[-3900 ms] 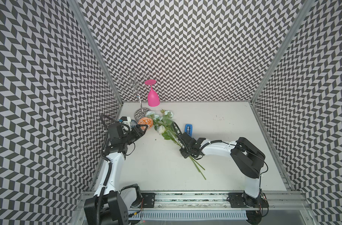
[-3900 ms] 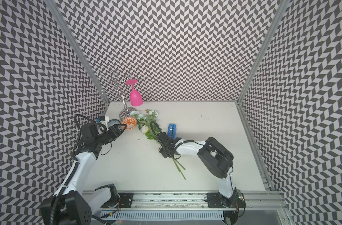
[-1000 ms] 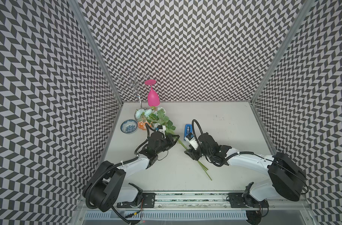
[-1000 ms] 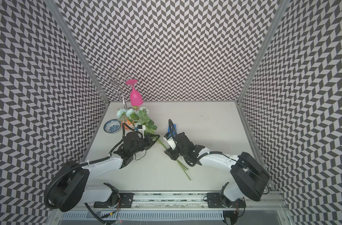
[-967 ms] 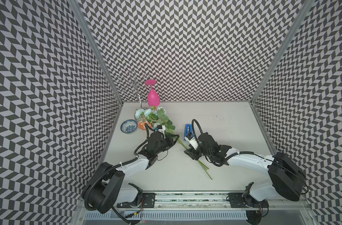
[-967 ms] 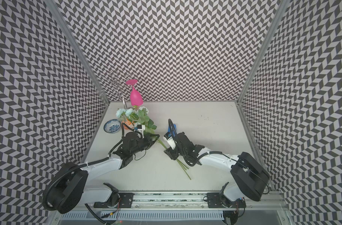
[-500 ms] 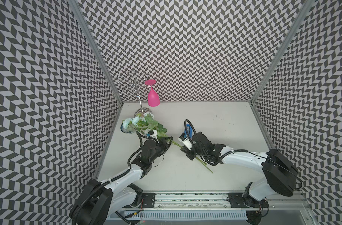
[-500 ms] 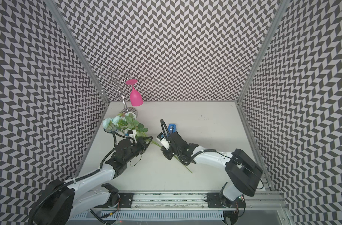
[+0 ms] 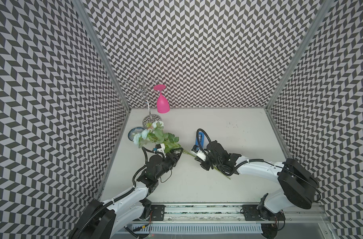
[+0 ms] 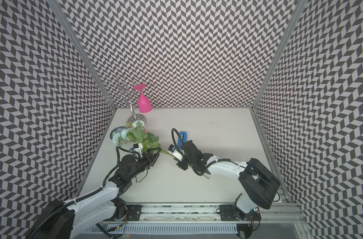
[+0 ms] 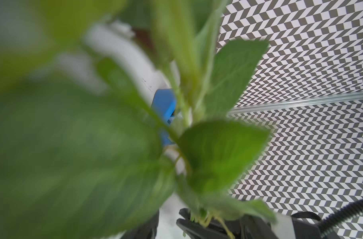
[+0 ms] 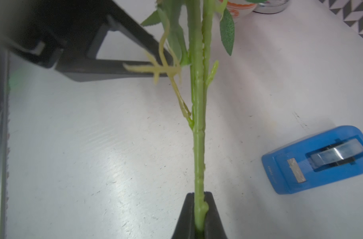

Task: Wrap bouquets with tape
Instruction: Gather the flowers at the center of the board.

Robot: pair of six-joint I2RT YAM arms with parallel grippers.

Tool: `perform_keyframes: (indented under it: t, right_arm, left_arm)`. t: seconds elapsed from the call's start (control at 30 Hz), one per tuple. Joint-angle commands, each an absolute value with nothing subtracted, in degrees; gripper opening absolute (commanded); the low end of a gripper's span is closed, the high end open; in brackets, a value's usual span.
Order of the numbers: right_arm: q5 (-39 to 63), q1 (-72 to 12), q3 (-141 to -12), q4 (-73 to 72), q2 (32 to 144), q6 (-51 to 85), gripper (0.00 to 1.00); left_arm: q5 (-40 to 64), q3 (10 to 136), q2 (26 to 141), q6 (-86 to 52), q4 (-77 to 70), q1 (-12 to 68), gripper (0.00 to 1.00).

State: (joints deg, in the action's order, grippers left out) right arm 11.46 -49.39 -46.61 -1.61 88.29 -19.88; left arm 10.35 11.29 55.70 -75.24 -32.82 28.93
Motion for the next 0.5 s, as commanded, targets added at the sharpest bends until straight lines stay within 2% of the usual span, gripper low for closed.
perform_keyframes:
  t: [0.0, 0.2, 0.27, 0.37, 0.47]
  right_arm:
    - [17.15, -49.75, -47.54, -5.35, 87.46, -29.28, 0.0]
    - [19.8, -49.7, -47.33, -6.88, 89.13, -36.16, 0.0]
    - [19.79, -49.74, -46.89, -7.32, 89.38, -38.11, 0.0]
    - [18.21, -49.65, -47.18, -7.11, 90.53, -38.66, 0.0]
    - [17.06, -49.61, -47.83, -6.34, 92.29, -40.09, 0.0]
  left_arm:
    - [10.35, 10.29, 54.21, -76.29, -36.25, 29.41, 0.63]
    - [10.34, 8.53, 54.52, -76.9, -37.09, 29.63, 0.6]
    - [10.33, 8.03, 55.03, -77.07, -37.34, 29.54, 0.54]
    - [9.97, 7.64, 55.92, -76.38, -37.22, 29.46, 0.37]
    - [10.96, 7.47, 57.91, -76.03, -38.59, 29.01, 0.34]
